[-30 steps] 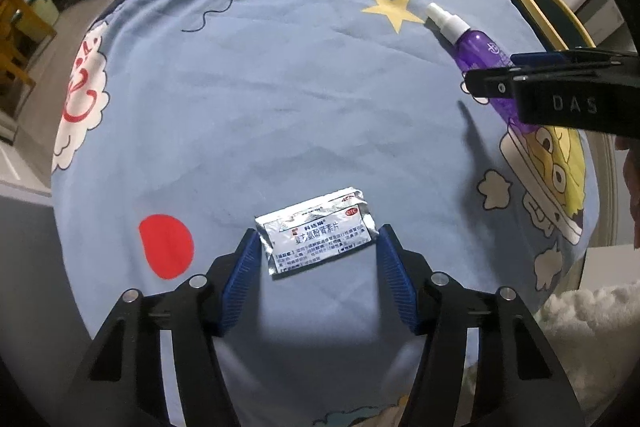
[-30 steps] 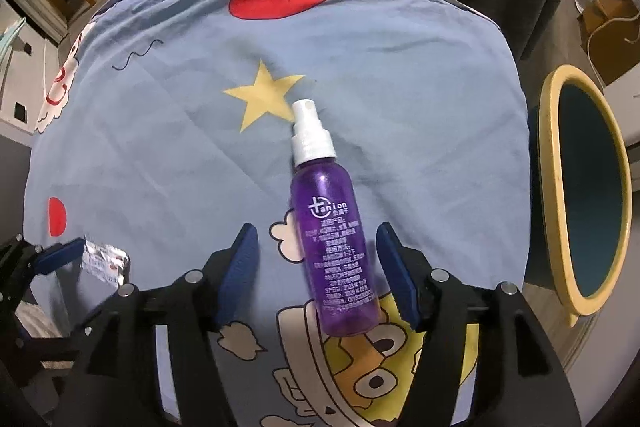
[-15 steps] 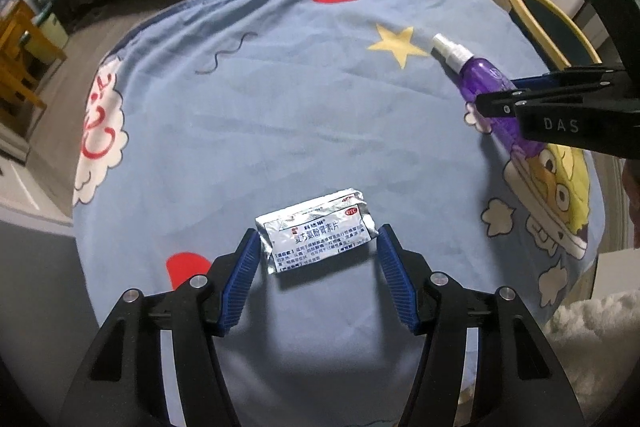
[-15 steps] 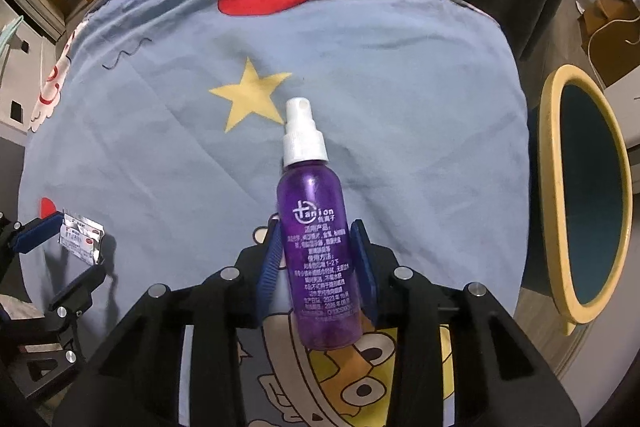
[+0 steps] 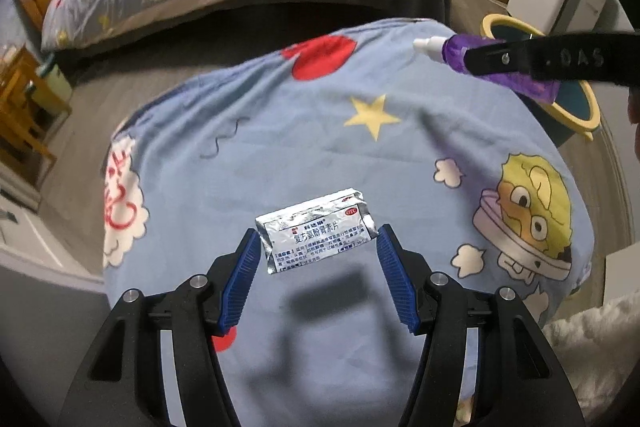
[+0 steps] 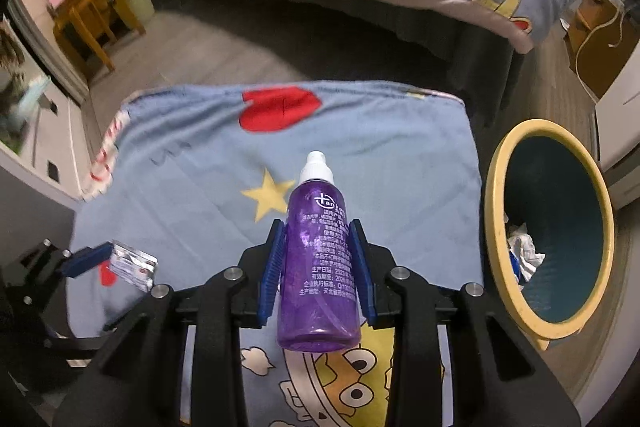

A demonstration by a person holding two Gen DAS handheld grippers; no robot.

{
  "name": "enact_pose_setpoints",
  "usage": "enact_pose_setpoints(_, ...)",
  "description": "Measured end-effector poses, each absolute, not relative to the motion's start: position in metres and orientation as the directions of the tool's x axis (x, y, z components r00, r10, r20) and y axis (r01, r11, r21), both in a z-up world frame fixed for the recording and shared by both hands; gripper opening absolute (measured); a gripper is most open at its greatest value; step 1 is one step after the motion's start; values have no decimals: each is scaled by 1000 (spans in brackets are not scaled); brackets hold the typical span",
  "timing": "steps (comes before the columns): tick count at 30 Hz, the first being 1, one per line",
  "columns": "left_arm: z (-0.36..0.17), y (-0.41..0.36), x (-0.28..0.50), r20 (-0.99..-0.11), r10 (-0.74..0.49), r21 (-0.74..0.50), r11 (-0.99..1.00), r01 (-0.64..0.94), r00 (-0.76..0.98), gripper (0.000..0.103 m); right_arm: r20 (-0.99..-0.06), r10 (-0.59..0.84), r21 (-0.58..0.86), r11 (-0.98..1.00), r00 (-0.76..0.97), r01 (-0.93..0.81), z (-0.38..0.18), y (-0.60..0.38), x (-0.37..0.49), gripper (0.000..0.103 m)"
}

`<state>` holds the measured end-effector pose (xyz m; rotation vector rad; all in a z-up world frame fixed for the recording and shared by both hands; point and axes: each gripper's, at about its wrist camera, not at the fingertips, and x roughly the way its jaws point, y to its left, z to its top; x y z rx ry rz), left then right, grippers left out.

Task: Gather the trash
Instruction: 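Carry the packet over the bin with left gripper while right gripper carries the spray bottle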

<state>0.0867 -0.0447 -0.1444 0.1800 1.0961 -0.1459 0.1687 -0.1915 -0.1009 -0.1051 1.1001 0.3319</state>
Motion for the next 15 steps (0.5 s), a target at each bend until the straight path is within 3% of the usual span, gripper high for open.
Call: enact_pose_setpoints(15,-112,-70,105,-863,-67,49,975,216,500,61,-850,253,118,946,462,-301,-74,-216,177,32)
